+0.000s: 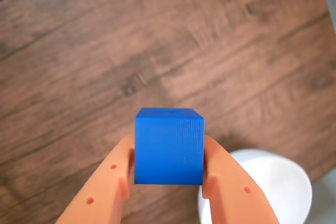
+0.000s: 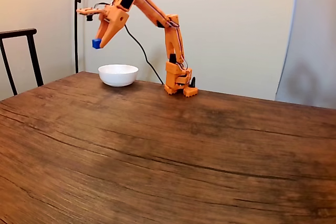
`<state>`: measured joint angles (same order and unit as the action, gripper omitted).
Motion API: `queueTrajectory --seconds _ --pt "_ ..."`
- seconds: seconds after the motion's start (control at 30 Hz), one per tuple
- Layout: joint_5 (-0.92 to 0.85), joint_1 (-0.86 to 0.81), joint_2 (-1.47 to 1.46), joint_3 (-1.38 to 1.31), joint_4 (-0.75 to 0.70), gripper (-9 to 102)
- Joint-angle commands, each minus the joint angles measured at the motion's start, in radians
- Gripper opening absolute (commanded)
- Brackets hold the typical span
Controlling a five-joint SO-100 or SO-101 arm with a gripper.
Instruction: Grasp the cube and drop it in the bowl
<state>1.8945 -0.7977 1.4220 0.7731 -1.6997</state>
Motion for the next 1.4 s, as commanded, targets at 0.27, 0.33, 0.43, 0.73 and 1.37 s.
queueTrajectory --seconds 0.27,0.33,0.43,0.73,1.37 --pt "-0.003 -0.144 0.39 0.37 -0.054 9" --pt "-0.005 -0.181 0.448 0.43 -0.052 9" --pt "-0.008 -0.241 0.528 0.518 -0.052 9" --pt "-0.011 -0.463 0.658 0.742 -0.043 9" --pt "-0.002 -0.683 0.669 1.273 0.485 10"
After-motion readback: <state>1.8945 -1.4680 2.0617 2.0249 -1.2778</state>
